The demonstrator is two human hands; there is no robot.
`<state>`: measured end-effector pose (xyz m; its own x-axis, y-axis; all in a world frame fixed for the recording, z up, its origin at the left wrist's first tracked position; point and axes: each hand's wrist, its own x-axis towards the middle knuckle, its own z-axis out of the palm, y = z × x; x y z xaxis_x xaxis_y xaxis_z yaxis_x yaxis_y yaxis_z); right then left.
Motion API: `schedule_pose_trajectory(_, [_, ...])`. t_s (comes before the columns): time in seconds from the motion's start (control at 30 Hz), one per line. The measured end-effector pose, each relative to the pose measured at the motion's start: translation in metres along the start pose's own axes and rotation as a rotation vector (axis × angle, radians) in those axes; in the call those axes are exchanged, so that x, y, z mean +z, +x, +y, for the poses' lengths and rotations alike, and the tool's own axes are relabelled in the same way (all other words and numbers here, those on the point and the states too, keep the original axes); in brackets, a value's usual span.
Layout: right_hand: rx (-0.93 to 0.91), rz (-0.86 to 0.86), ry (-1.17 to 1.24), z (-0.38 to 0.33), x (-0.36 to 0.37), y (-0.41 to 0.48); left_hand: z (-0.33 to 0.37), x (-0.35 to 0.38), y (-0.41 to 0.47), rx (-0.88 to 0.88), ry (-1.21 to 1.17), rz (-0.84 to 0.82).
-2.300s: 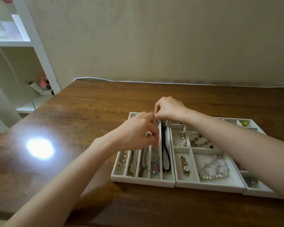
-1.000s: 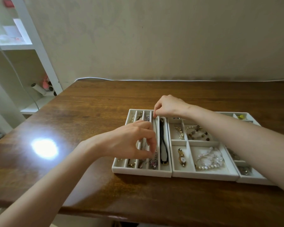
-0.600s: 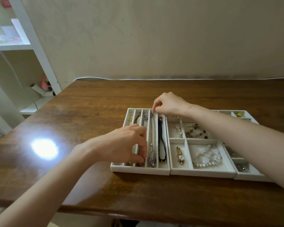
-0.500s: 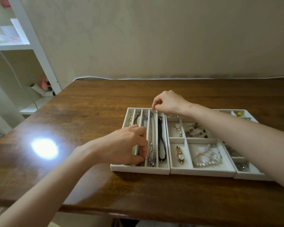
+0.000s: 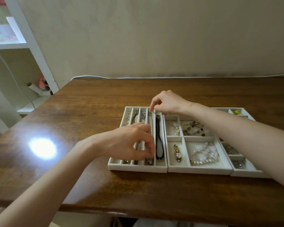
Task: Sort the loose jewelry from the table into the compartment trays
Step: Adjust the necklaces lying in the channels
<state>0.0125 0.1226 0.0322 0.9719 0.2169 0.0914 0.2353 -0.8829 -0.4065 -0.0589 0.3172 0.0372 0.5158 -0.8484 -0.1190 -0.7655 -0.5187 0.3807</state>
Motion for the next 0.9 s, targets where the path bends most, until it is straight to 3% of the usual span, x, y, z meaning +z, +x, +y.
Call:
schedule_pose_trajectory(0.37, [0.03,-0.076,-0.132,0.0032,0.0093,0.0055,-0.0015,0.0034,0.0014,-0.044,0.094,-0.02])
schedule_pose_trajectory(0.9, [0.023,-0.075,-0.169,0.0003,0.0084,0.0058,-0.006,0.0012,-0.0034,0.024,-0.057,0.005])
